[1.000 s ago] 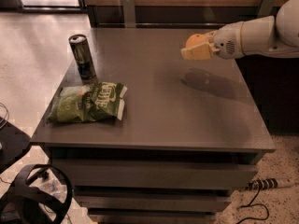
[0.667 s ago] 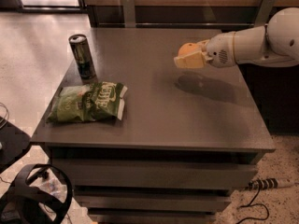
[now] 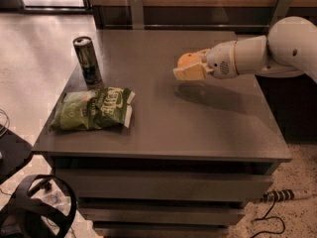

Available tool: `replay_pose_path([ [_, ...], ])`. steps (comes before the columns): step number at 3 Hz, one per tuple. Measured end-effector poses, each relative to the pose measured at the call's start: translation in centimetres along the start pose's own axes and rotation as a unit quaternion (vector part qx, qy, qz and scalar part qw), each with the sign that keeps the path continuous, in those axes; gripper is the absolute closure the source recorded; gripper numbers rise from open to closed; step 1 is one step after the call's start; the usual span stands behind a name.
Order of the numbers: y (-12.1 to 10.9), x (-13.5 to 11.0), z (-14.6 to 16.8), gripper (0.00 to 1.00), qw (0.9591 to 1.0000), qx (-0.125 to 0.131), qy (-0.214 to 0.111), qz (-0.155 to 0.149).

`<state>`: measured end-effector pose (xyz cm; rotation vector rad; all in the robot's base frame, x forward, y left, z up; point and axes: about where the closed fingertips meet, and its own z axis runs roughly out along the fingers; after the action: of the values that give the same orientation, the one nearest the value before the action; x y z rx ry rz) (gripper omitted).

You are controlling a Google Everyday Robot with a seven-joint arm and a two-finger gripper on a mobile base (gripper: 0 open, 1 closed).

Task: Move orange near green jalapeno chip bag

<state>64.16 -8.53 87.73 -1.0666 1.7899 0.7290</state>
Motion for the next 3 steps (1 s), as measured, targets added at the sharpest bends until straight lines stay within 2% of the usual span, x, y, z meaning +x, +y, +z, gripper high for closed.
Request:
replay_pose_path([
  [1, 1.6, 0.2, 0.2, 1.0, 1.0, 0.007, -0.001, 0.004],
  [3, 5.7, 0.6, 0.1, 1.0, 0.9993, 0.027, -0.023, -0.009],
])
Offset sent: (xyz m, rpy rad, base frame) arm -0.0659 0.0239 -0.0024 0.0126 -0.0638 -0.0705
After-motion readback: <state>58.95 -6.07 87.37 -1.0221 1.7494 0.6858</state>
